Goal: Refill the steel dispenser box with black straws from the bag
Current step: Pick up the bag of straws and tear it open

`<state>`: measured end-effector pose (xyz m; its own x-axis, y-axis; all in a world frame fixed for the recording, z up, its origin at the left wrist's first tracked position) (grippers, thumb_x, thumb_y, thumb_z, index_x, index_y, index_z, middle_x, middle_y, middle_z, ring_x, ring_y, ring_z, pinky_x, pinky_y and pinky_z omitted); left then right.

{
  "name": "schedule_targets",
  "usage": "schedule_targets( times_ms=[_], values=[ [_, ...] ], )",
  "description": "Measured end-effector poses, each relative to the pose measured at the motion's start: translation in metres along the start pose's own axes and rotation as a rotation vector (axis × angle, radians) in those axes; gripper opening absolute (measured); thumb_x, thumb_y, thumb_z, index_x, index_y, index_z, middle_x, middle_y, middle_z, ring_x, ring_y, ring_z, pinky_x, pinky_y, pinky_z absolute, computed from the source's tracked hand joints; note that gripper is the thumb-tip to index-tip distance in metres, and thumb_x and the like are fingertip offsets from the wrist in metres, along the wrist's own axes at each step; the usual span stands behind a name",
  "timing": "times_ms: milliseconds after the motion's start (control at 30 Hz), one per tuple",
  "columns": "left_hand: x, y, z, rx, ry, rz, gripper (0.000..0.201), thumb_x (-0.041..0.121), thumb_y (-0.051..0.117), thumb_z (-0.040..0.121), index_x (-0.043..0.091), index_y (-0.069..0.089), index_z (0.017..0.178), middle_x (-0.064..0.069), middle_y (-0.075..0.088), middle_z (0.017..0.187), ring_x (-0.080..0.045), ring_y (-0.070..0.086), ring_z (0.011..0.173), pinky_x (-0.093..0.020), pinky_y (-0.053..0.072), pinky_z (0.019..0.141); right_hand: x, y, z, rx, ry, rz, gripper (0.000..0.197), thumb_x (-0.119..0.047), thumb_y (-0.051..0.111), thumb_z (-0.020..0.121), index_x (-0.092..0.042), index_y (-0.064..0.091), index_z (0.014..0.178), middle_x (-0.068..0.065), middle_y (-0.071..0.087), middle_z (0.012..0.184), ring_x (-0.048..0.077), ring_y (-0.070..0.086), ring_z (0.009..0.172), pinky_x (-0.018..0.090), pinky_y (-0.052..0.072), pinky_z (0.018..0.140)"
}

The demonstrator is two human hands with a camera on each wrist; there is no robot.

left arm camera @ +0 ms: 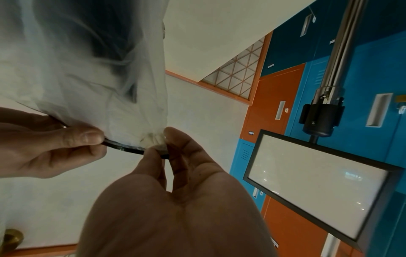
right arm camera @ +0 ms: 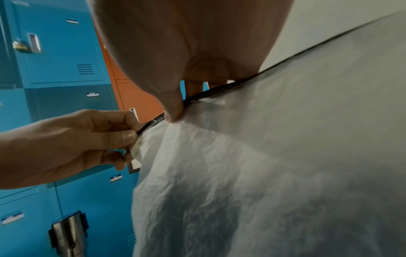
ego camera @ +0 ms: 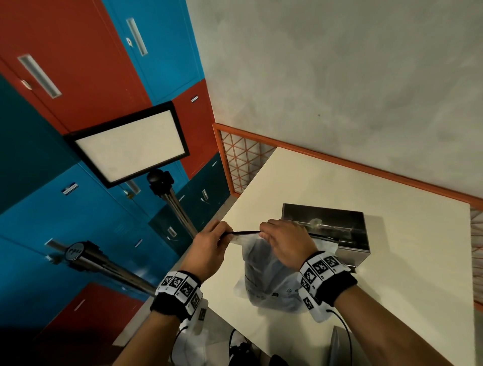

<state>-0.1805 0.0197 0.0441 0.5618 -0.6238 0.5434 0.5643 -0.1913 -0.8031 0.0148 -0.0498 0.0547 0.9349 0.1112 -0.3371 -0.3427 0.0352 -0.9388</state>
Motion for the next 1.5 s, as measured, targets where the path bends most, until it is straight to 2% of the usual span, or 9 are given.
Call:
schedule_targets(
  times_ms=[67,233,400,600,800,1033,1300,1433,1500],
  values=[
    [0.001,-0.001,-0.001,-0.003,0.006,-0.007,0.005,0.013,0.062,0.099,0.018,0.063,0.099,0.011,0.054,0.097,-0.003,0.054,0.077,-0.013,0.044,0.070,-0.001,-0.001,-0.001,0.004,-0.004,0.004,0.017,-0.034,0.040,0.101,-0.024,0.051,0.094,-0.005,0.059,0.086,0.023,0.057,0.081,0.037,0.049,0.067],
    [-0.001,-0.004,-0.002,-0.002,0.017,-0.015,0.005,0.012,0.062,0.099,0.018,0.063,0.098,0.012,0.055,0.097,-0.004,0.054,0.079,-0.014,0.045,0.071,0.000,-0.001,-0.002,-0.015,-0.002,0.015,0.017,-0.035,0.039,0.102,-0.024,0.050,0.094,-0.006,0.058,0.086,0.021,0.057,0.081,0.037,0.050,0.069],
    [-0.001,-0.004,-0.003,0.001,0.037,-0.018,0.006,0.011,0.062,0.099,0.016,0.062,0.098,0.010,0.055,0.096,-0.008,0.054,0.078,-0.020,0.048,0.069,0.002,-0.001,-0.001,-0.029,0.003,0.028,0.018,-0.035,0.039,0.102,-0.024,0.051,0.096,-0.005,0.059,0.089,0.022,0.056,0.084,0.036,0.046,0.068],
    [-0.005,-0.006,-0.004,-0.007,0.007,-0.017,0.006,0.011,0.061,0.099,0.017,0.063,0.097,0.012,0.054,0.094,-0.004,0.053,0.078,-0.013,0.040,0.068,0.004,-0.001,-0.002,-0.036,0.011,0.052,0.018,-0.035,0.039,0.102,-0.023,0.051,0.096,-0.005,0.058,0.090,0.022,0.057,0.085,0.036,0.045,0.069],
    [-0.005,-0.005,-0.002,0.003,0.008,-0.011,0.006,0.013,0.063,0.099,0.018,0.064,0.101,0.012,0.056,0.096,-0.006,0.056,0.081,-0.017,0.048,0.072,0.008,0.000,0.003,-0.028,0.007,0.067,0.020,-0.035,0.040,0.102,-0.022,0.054,0.097,-0.004,0.060,0.092,0.021,0.057,0.085,0.033,0.041,0.067],
    [0.002,0.001,0.000,0.006,0.044,-0.029,0.006,0.015,0.063,0.099,0.017,0.066,0.103,0.011,0.058,0.099,-0.006,0.058,0.084,-0.019,0.051,0.076,0.004,0.006,0.010,-0.034,-0.050,0.112,0.016,-0.038,0.044,0.099,-0.030,0.055,0.108,-0.010,0.061,0.098,0.014,0.058,0.090,0.037,0.052,0.073],
    [0.005,0.002,0.004,0.014,0.066,-0.030,0.005,0.015,0.063,0.098,0.018,0.066,0.102,0.011,0.059,0.097,-0.006,0.057,0.084,-0.025,0.052,0.075,-0.009,0.010,0.024,-0.023,-0.079,0.089,0.023,-0.032,0.042,0.101,-0.019,0.060,0.094,-0.004,0.061,0.090,0.017,0.056,0.084,0.038,0.050,0.071],
    [0.007,0.001,0.003,0.007,0.063,-0.049,0.017,0.015,0.064,0.098,0.019,0.065,0.115,0.010,0.062,0.106,-0.002,0.061,0.090,-0.020,0.054,0.080,-0.008,0.011,0.025,-0.002,-0.069,0.076,0.020,-0.034,0.042,0.101,-0.022,0.058,0.100,-0.006,0.062,0.095,0.017,0.058,0.086,0.038,0.053,0.072],
    [0.010,0.001,0.004,0.002,0.074,-0.047,0.021,0.013,0.065,0.098,0.021,0.064,0.116,0.010,0.062,0.108,-0.001,0.061,0.092,-0.019,0.054,0.081,-0.007,0.012,0.025,0.004,-0.065,0.093,0.017,-0.034,0.043,0.101,-0.025,0.057,0.106,-0.007,0.063,0.098,0.016,0.059,0.090,0.038,0.053,0.073]
  ],
)
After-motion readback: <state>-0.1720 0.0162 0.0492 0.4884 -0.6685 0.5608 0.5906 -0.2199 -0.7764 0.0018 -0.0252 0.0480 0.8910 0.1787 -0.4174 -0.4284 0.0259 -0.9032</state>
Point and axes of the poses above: each hand's wrist, its own z-axis towards the middle knuckle, its own y-axis out of the palm, x = y × z, the point moved 4 cm from there along z, towards the middle knuckle
